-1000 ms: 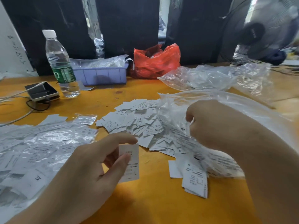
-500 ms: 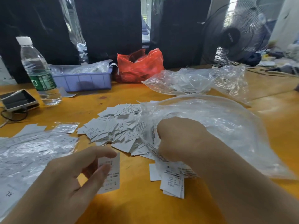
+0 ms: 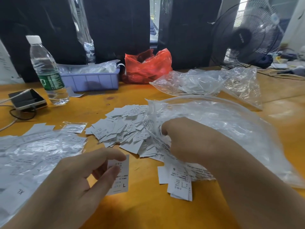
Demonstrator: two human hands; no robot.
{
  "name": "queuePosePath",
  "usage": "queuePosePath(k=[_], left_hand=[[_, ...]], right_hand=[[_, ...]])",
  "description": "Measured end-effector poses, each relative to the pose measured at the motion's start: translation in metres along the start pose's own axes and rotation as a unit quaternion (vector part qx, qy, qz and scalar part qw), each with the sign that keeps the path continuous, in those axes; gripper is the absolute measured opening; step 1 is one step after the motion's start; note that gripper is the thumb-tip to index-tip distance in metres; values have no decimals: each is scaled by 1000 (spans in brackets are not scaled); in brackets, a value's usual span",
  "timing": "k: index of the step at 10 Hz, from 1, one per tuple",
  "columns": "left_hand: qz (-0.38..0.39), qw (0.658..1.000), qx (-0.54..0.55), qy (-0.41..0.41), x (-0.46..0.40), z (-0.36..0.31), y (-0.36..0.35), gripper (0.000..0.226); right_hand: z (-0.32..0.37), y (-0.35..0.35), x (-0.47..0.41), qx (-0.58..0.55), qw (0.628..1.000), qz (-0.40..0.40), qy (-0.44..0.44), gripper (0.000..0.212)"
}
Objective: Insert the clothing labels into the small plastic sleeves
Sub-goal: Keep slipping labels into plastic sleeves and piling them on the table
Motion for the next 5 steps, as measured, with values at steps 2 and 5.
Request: queuePosePath(k=[2, 5], left_hand=[[11, 999, -18, -26, -3, 5, -2, 26], [-35, 998, 13, -54, -1, -19, 12, 18]], right_hand=[[-1, 27, 8, -49, 989, -137, 5, 37], [25, 36, 13, -261, 938, -173, 151, 42]])
Point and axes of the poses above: each hand's wrist, its own x-axis away from the middle knuckle, its own y-axis out of the back of the hand, z = x × y, the point moved 7 cm from there along -x, towards the middle knuckle, and after that the axes turned 10 degrees about -y, right-handed, at the moved point
